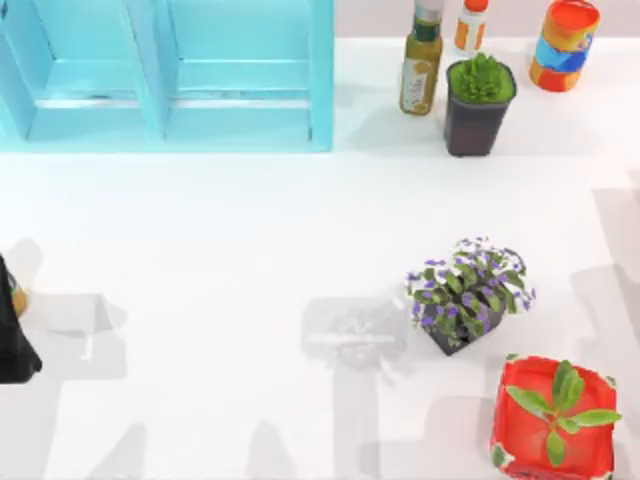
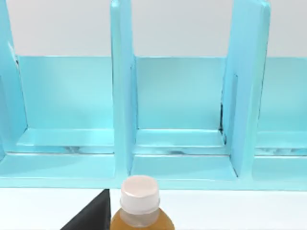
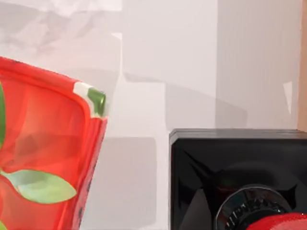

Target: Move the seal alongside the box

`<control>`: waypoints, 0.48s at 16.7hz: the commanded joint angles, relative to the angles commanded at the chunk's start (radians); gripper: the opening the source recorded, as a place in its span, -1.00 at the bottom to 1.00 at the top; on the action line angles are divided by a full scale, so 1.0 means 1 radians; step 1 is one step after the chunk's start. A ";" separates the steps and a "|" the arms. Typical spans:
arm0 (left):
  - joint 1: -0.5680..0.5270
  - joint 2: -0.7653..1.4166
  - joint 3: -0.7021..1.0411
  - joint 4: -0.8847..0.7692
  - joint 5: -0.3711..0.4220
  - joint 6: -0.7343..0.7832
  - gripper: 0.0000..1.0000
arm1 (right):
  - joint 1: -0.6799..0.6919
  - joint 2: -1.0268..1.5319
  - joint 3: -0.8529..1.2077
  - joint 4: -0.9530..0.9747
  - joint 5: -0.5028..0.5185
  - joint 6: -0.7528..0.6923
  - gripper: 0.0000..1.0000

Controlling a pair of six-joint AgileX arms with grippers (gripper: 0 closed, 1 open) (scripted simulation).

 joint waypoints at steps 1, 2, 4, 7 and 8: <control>0.000 0.000 0.000 0.000 0.000 0.000 1.00 | 0.000 0.000 0.000 0.000 0.000 0.000 0.06; 0.000 0.000 0.000 0.000 0.000 0.000 1.00 | 0.000 0.000 0.000 0.000 0.000 0.000 0.21; 0.000 0.000 0.000 0.000 0.000 0.000 1.00 | 0.000 0.000 0.000 0.000 0.000 0.000 0.51; 0.000 0.000 0.000 0.000 0.000 0.000 1.00 | 0.000 0.000 0.000 0.000 0.000 0.000 0.96; 0.000 0.000 0.000 0.000 0.000 0.000 1.00 | 0.000 0.000 0.000 0.000 0.000 0.000 1.00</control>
